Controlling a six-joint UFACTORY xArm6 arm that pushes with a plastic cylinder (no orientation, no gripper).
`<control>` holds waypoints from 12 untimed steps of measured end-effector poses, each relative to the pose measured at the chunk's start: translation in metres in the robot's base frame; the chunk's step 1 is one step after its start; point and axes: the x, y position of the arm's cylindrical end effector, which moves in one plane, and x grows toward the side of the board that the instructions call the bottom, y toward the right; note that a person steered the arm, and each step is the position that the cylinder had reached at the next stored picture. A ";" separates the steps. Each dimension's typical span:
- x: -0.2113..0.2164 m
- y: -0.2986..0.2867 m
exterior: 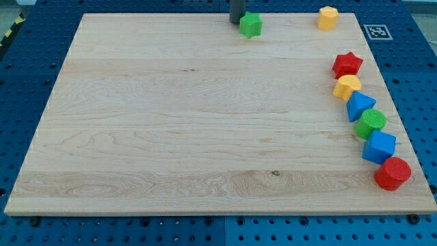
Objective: Push the green star to the top of the red star
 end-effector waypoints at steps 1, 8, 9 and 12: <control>0.001 0.021; 0.033 0.065; 0.025 0.066; 0.015 0.118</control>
